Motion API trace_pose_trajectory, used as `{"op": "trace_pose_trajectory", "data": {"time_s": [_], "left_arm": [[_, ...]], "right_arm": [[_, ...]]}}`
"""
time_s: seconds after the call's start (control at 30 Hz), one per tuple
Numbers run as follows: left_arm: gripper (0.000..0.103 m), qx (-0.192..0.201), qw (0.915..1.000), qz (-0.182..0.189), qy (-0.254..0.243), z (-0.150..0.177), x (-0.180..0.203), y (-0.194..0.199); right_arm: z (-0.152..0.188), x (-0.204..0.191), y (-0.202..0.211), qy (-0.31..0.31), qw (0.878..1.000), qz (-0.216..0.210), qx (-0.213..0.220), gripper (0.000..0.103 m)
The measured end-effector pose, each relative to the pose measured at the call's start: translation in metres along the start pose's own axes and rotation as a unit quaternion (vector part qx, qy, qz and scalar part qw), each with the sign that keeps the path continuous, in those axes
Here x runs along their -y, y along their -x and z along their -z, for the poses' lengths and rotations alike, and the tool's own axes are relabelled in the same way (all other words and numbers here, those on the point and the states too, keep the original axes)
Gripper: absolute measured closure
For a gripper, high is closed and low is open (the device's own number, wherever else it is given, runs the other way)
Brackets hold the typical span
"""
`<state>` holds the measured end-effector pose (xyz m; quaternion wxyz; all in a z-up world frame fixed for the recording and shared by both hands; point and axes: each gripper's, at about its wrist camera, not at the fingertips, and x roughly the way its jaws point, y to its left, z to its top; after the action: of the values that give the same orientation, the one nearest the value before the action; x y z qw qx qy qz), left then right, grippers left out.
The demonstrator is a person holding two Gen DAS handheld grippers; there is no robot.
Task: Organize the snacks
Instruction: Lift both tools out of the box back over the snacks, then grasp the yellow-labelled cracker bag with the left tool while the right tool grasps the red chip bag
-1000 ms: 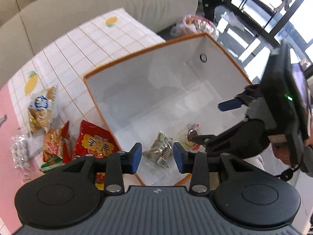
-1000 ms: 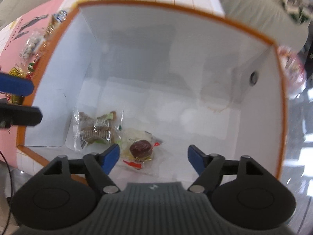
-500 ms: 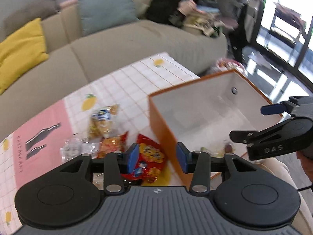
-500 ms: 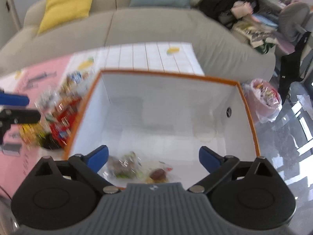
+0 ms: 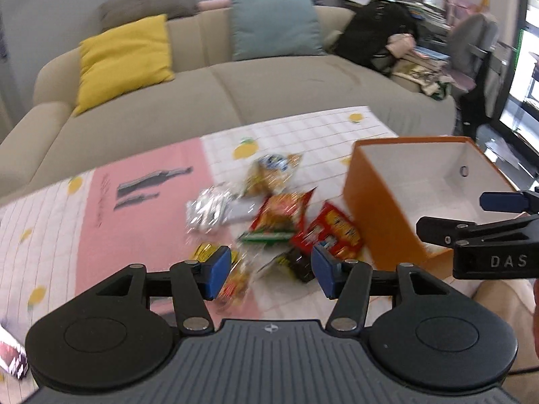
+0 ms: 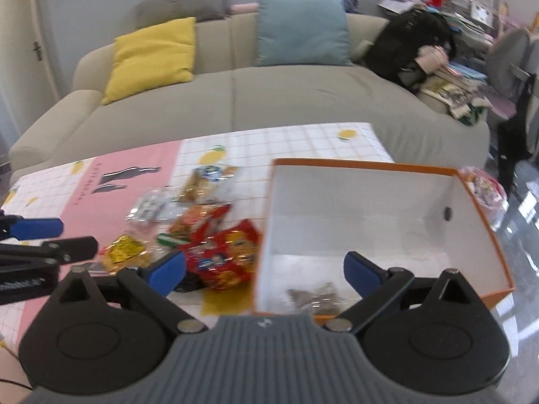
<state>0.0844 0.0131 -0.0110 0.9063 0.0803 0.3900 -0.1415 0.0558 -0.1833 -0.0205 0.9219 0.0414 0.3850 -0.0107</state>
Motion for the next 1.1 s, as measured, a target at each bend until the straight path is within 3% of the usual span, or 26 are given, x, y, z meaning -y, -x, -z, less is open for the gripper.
{"op": "trace_pose_trajectory", "data": {"time_s": [0.13, 0.27, 0.5, 0.83, 1.1], "left_arm": [[0.038, -0.005, 0.9996, -0.017, 0.021, 0.021, -0.021, -0.002], [0.038, -0.014, 0.9988, -0.022, 0.042, 0.041, -0.039, -0.006], [0.031, -0.019, 0.9974, -0.028, 0.064, 0.063, -0.06, -0.013], [0.023, -0.044, 0.996, 0.005, 0.078, 0.064, -0.075, -0.04], [0.018, -0.051, 0.9972, 0.018, 0.052, 0.048, -0.081, -0.066]], "right_arm": [[0.012, -0.032, -0.001, 0.035, 0.999, -0.002, 0.009, 0.005], [0.021, -0.057, -0.01, 0.07, 0.997, -0.03, -0.004, 0.005], [0.038, -0.086, -0.028, 0.115, 0.993, -0.033, -0.009, 0.005], [0.046, -0.097, -0.067, 0.155, 0.987, -0.03, -0.031, 0.005], [0.031, -0.096, -0.094, 0.156, 0.987, -0.018, -0.024, 0.008]]}}
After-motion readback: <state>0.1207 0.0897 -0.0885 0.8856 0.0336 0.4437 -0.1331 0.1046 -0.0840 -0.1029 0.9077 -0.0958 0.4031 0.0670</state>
